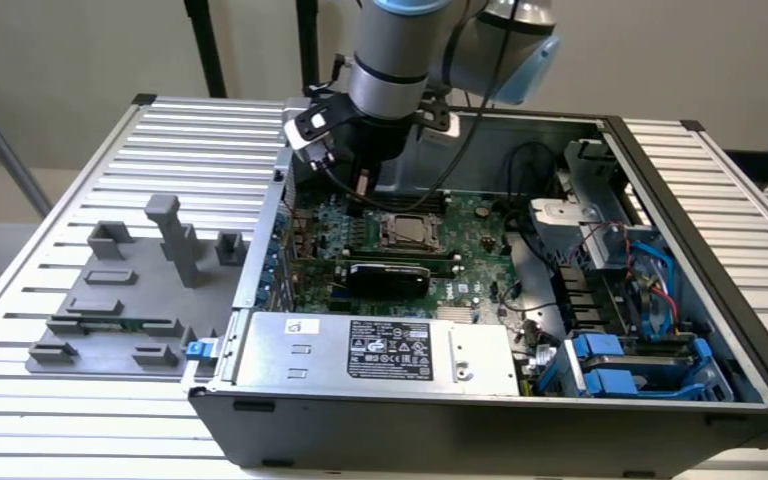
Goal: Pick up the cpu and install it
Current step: 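Install the first cpu locking lever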
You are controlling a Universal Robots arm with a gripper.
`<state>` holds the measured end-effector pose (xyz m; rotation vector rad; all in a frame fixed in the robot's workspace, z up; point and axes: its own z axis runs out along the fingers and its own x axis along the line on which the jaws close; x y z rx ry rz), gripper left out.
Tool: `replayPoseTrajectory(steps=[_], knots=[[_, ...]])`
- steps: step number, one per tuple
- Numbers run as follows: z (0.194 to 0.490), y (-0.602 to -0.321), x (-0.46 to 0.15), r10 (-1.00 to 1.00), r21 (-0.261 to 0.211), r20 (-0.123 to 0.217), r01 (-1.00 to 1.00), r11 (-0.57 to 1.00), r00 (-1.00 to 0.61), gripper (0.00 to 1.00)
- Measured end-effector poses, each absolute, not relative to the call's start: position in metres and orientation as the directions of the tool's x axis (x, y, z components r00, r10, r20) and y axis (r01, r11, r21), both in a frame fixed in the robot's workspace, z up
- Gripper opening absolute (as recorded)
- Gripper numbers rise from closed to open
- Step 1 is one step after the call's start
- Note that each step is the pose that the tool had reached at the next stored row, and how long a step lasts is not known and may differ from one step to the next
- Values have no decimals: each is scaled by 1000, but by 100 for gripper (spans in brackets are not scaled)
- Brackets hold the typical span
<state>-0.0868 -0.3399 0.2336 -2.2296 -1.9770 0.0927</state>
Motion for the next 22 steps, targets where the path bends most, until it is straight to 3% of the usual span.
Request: replayPoseTrajectory(steps=[10, 22], knots=[[231, -340, -100, 985, -164, 88, 977, -135, 151, 11], [230, -340, -102, 952, -184, 205, 964, -191, 228, 11]])
